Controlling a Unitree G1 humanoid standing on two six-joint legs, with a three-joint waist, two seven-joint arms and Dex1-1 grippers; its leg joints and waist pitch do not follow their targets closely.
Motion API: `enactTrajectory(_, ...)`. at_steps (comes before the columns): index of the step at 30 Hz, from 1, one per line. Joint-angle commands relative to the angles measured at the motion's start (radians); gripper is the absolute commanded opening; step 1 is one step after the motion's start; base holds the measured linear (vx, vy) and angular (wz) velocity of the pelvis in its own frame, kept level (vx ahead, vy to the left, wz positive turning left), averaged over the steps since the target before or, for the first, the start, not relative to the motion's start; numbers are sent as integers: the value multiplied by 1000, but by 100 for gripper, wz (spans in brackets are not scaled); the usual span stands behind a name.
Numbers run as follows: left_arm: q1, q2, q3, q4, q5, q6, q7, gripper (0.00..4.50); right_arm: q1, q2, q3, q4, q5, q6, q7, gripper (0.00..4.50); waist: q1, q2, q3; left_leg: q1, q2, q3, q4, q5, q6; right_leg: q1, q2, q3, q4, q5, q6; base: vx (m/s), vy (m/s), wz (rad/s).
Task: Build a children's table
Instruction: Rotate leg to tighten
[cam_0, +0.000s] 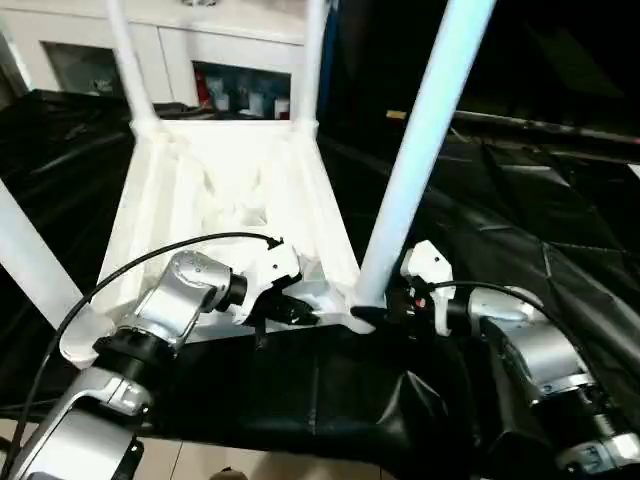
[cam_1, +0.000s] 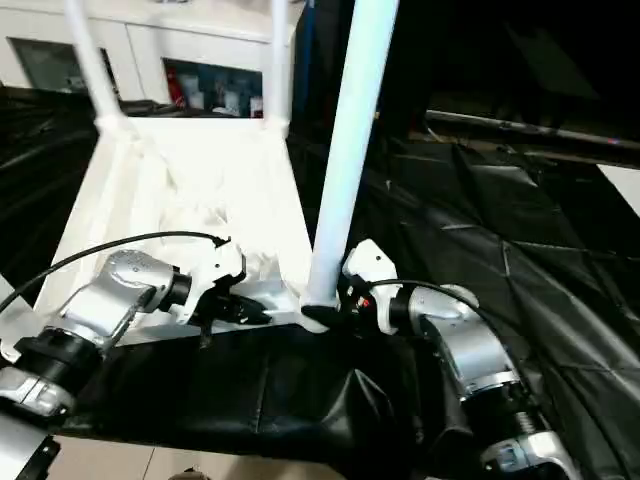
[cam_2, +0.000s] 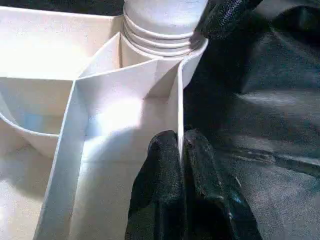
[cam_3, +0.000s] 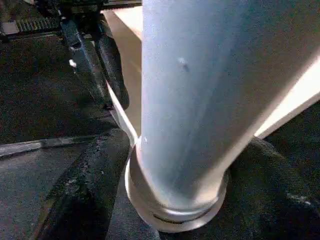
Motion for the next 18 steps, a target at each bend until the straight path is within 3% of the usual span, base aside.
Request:
enactTrajectory(1,1,-31,1,-52,-65,-14,-30,0,18,9,43,-2,0,23,34,320,-4,-2,-51,10,20,6,-62,-226,35,45,-44,38,-68,-163,-197,0,0,0)
enactTrajectory(6,8,-30,5,-63,-66,-7,-27,0,13,24,45,7,7,28,27,306,-5,-3,-49,10,21,5,-65,-240,25,43,-45,39,-72,-212,-179,0,0,0)
enactTrajectory(9,15,-31,9,-76,-64,1,-28,0,10,29,40,6,16,40,29,268,-4,-2,-50,12,21,5,-64,-232,25,42,-44,39,-70,-195,-182,0,0,0)
enactTrajectory(18,19,-30,13,-81,-63,9,-25,0,21,20,51,-3,11,48,58,229,-3,-6,-50,10,20,6,-62,-216,30,44,-45,39,-69,-191,-178,0,0,0)
